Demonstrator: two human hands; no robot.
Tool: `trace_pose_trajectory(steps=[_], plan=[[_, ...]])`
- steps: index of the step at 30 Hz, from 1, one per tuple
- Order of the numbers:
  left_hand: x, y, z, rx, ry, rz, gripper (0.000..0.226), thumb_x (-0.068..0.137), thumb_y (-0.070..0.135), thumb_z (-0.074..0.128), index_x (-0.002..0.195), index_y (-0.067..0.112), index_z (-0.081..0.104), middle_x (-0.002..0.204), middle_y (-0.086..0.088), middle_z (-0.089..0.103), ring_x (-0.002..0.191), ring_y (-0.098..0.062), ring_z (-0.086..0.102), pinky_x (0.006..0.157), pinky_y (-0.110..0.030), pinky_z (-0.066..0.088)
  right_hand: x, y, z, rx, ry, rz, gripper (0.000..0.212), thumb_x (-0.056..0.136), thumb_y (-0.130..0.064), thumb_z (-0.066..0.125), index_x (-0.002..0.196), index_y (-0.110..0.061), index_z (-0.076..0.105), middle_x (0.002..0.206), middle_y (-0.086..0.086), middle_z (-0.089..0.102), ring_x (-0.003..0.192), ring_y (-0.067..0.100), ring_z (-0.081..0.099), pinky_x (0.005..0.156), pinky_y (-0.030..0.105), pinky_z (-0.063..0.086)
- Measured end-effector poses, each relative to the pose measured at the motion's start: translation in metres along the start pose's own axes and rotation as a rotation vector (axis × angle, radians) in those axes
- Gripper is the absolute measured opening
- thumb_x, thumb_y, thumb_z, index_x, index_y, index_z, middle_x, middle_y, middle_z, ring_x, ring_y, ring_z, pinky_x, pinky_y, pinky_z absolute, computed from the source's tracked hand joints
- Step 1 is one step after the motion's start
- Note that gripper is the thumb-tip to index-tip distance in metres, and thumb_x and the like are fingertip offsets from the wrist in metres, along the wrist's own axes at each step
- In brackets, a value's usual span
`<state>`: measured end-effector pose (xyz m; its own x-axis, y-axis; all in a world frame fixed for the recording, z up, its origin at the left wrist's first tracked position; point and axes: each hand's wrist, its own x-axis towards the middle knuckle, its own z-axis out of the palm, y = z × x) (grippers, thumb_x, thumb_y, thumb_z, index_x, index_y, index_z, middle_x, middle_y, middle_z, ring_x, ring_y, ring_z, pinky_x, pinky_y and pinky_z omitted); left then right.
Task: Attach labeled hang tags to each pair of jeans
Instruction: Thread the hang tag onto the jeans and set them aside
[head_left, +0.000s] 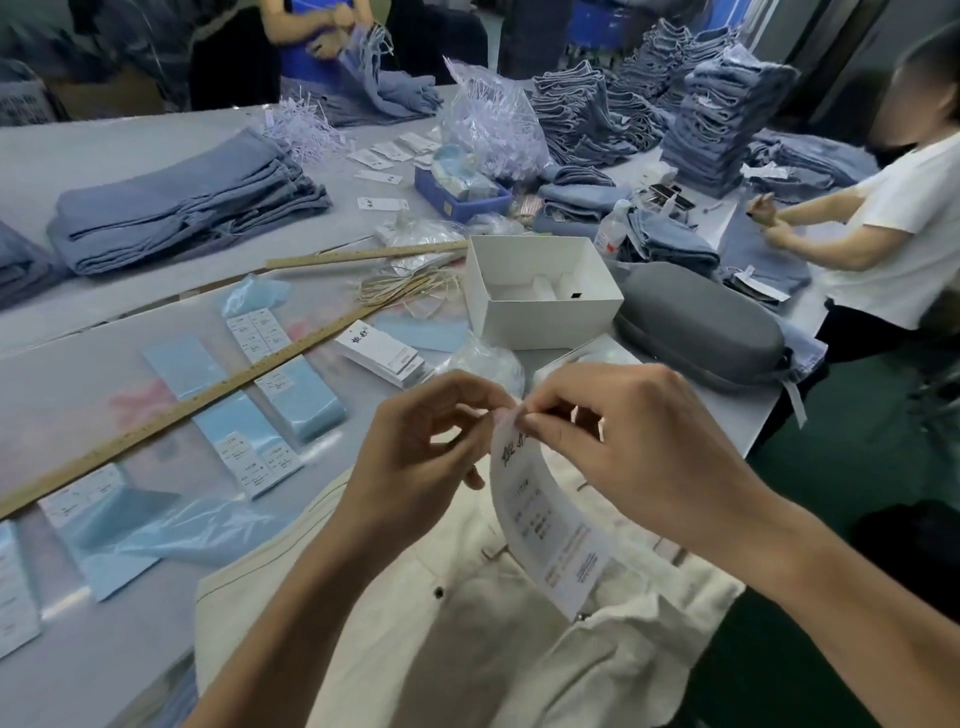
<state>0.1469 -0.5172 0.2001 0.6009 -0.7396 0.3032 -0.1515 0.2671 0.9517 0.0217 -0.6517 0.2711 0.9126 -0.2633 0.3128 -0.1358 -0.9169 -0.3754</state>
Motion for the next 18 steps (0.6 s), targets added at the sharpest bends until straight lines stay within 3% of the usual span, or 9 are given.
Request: trace_pose_trajectory(steps=[2,5,7,9,12,15,18], plan=[[0.005,0.006,0.010,0.138,-0.023,0.012,0.006,0.095,0.017,0.061,0.093,0.017,0.066,0.087,0.002,0.067,0.078,-0.019,0.065,0.050,-0.027,0.049,-0.005,0.004,-0.005,0.031,0.035,0.030,0.010,0.092,-0.033,0.069,0.089,-0.026,0.075,0.082,-0.016,0.071,0.068,0.007,0.059,0.067,0.039,0.051],[0.016,0.024,0.018,0.609,0.075,0.098,0.018,0.099,0.008,0.059,0.092,0.024,0.055,0.090,0.014,0.064,0.083,-0.021,0.064,0.054,-0.033,0.053,-0.014,0.013,-0.019,0.079,0.157,0.077,0.020,0.093,-0.038,0.065,0.108,-0.028,0.074,0.099,-0.018,0.070,0.069,0.008,0.063,0.068,0.036,0.055],[0.024,0.048,0.014,0.890,0.172,0.341,0.009,0.102,0.012,0.057,0.096,0.019,0.058,0.095,0.005,0.067,0.080,-0.023,0.063,0.058,-0.041,0.053,-0.020,0.017,-0.033,0.167,0.284,0.085,0.025,0.095,-0.037,0.064,0.117,-0.026,0.070,0.105,-0.015,0.068,0.074,0.009,0.066,0.067,0.034,0.058],[0.031,0.077,0.015,1.017,0.170,0.559,0.010,0.104,0.019,0.054,0.100,0.014,0.061,0.096,-0.001,0.067,0.078,-0.024,0.061,0.056,-0.039,0.049,-0.023,0.018,-0.048,0.316,0.375,0.069,0.023,0.098,-0.033,0.064,0.119,-0.025,0.068,0.110,-0.012,0.069,0.079,0.011,0.067,0.068,0.034,0.060],[0.039,0.110,0.033,0.986,0.016,0.699,0.015,0.105,0.024,0.050,0.102,0.013,0.061,0.096,0.002,0.065,0.079,-0.020,0.057,0.055,-0.043,0.050,-0.023,0.015,-0.064,0.483,0.387,0.018,0.026,0.096,-0.031,0.070,0.120,-0.022,0.068,0.111,-0.006,0.072,0.077,0.012,0.067,0.070,0.032,0.059],[0.040,0.120,0.047,0.865,-0.074,0.680,0.016,0.105,0.022,0.050,0.101,0.011,0.061,0.094,0.005,0.063,0.079,-0.021,0.057,0.062,-0.047,0.051,-0.024,0.012,-0.066,0.680,0.380,0.014,0.012,0.092,-0.025,0.074,0.104,-0.022,0.073,0.091,0.001,0.077,0.067,0.014,0.066,0.067,0.028,0.057],[0.033,0.113,0.051,0.775,-0.096,0.609,0.013,0.103,0.021,0.054,0.102,0.011,0.062,0.093,0.005,0.065,0.081,-0.023,0.060,0.063,-0.046,0.051,-0.031,0.017,-0.064,0.682,0.400,0.023,0.011,0.088,-0.029,0.078,0.099,-0.025,0.076,0.084,0.000,0.075,0.066,0.016,0.064,0.062,0.033,0.055]])
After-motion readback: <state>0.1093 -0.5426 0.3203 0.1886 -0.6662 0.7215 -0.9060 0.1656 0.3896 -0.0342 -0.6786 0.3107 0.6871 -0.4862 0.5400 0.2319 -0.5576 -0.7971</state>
